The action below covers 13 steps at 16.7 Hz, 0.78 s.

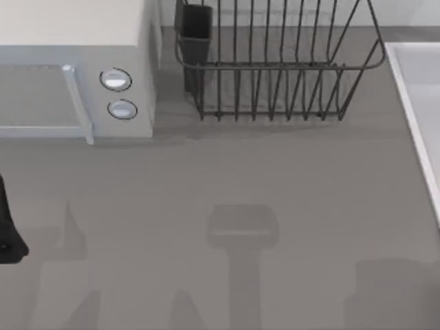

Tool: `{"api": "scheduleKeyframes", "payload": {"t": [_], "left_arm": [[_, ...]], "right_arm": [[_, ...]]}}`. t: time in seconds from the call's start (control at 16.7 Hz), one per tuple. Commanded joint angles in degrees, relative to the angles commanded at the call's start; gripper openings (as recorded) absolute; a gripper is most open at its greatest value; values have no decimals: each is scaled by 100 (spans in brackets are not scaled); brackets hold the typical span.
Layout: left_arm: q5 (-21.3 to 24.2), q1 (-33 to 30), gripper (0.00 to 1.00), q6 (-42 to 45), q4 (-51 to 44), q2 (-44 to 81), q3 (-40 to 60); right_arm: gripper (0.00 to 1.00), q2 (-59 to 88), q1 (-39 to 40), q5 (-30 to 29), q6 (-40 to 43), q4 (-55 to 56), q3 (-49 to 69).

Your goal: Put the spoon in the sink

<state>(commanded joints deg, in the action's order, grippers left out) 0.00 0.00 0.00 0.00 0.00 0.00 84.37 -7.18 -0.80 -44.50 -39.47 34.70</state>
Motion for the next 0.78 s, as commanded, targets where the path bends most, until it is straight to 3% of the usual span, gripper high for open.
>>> {"api": "scheduleKeyframes", "payload": {"t": [0.18, 0.54, 0.78], "left_arm": [[0, 0, 100, 0, 0, 0, 0], [0, 0, 100, 0, 0, 0, 0], [0, 0, 100, 0, 0, 0, 0]], "right_arm": [[0, -140, 7, 1, -1, -411, 320], [0, -756, -20, -3, 19, -2273, 1364], [0, -1000, -28, -2, 45, -2670, 1667]]}}
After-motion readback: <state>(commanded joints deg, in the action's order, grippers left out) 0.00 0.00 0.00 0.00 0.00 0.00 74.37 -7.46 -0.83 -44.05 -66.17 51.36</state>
